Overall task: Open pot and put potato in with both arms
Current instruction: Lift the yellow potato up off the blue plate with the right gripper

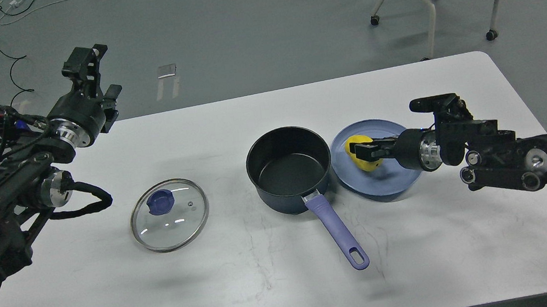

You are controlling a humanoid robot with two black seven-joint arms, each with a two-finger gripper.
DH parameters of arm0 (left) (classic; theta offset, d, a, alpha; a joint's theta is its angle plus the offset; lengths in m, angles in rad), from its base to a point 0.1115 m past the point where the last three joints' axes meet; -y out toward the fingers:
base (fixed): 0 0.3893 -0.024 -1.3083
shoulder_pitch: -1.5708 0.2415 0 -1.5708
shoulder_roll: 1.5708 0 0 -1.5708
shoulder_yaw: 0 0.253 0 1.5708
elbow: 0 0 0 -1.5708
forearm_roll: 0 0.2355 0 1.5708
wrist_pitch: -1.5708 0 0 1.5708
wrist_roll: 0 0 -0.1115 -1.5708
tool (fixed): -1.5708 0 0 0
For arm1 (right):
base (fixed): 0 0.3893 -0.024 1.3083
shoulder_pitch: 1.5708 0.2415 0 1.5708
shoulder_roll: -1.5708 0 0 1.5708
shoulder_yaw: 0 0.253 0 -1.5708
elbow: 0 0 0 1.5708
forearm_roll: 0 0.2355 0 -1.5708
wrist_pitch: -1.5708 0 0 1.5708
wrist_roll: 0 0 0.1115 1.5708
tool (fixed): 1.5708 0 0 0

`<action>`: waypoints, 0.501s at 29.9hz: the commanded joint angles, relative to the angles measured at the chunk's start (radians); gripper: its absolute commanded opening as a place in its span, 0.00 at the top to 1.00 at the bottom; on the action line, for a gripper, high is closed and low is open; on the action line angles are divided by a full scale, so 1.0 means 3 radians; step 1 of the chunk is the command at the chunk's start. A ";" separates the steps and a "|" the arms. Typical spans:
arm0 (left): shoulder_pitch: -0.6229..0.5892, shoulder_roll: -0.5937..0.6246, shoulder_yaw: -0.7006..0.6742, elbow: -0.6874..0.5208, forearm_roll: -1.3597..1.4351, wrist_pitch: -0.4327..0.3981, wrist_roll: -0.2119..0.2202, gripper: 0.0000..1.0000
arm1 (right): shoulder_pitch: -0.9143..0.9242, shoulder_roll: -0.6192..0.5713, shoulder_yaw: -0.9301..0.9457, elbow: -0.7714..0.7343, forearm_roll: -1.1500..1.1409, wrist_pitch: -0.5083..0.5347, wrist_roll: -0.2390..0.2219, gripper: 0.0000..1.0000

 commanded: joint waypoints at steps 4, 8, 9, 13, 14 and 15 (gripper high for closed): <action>-0.0016 0.0115 0.0006 -0.0001 0.0021 -0.0006 0.0000 0.02 | 0.0489 -0.0210 0.0011 0.0271 0.0001 0.0010 0.0047 0.62; -0.0026 0.0120 -0.0004 -0.0001 0.0047 -0.0006 0.0000 0.02 | 0.0765 -0.0048 0.0011 0.0307 0.0016 0.0015 0.0087 0.62; -0.0027 0.0120 -0.0004 -0.0001 0.0047 -0.0006 0.0000 0.02 | 0.0771 0.0024 0.0006 0.0302 0.0017 0.0015 0.0087 0.62; -0.0027 0.0115 -0.0045 -0.0006 0.0036 -0.0016 0.0010 0.02 | 0.0771 0.0438 -0.0045 0.0266 0.0083 0.0005 0.0103 0.57; -0.0027 0.0120 -0.0050 -0.0017 0.0026 -0.0027 0.0020 0.02 | 0.0766 0.0560 -0.0101 0.0230 0.0103 -0.0005 0.0108 0.54; -0.0027 0.0120 -0.0055 -0.0022 0.0021 -0.0027 0.0021 0.02 | 0.0761 0.0622 -0.0137 0.0195 0.0109 -0.0005 0.0108 0.53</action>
